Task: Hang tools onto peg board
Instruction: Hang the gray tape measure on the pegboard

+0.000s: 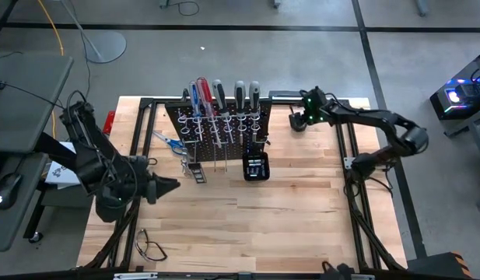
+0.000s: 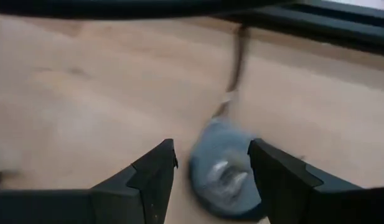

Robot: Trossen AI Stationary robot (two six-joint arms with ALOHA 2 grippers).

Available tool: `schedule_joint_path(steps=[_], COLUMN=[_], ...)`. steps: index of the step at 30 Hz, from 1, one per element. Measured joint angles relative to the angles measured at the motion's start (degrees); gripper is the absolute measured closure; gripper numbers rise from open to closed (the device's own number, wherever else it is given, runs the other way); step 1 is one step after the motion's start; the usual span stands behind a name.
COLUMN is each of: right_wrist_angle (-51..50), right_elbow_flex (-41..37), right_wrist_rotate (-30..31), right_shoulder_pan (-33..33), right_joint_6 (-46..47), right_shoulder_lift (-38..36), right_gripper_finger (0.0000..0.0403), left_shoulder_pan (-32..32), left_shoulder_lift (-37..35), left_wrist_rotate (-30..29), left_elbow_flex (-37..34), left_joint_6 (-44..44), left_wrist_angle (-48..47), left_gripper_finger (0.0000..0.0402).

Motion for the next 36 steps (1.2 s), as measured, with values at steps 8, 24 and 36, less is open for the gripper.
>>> schedule_joint_path(steps=[8, 24, 36], right_wrist_angle=[6.56, -3.66, -23.81], right_elbow_flex=[2.28, 12.06, 10.65], right_wrist_rotate=[-2.00, 5.24, -0.70], right_shoulder_pan=[-3.83, -0.22, 10.82], right_joint_6=[-9.20, -16.65, -10.57], right_shoulder_lift=[8.93, 22.77, 14.12], right_gripper_finger=[0.0204, 0.0252, 0.0400], left_shoulder_pan=[4.52, 8.37, 6.03], left_shoulder_lift=[0.22, 0.24, -7.55], left_wrist_rotate=[-1.39, -1.25, 0.95], left_elbow_flex=[0.00, 0.00, 0.00], left_joint_6=[-4.10, -1.21, 18.46], left_wrist_angle=[1.39, 1.09, 0.48], left_gripper_finger=[0.0241, 0.0241, 0.0241])
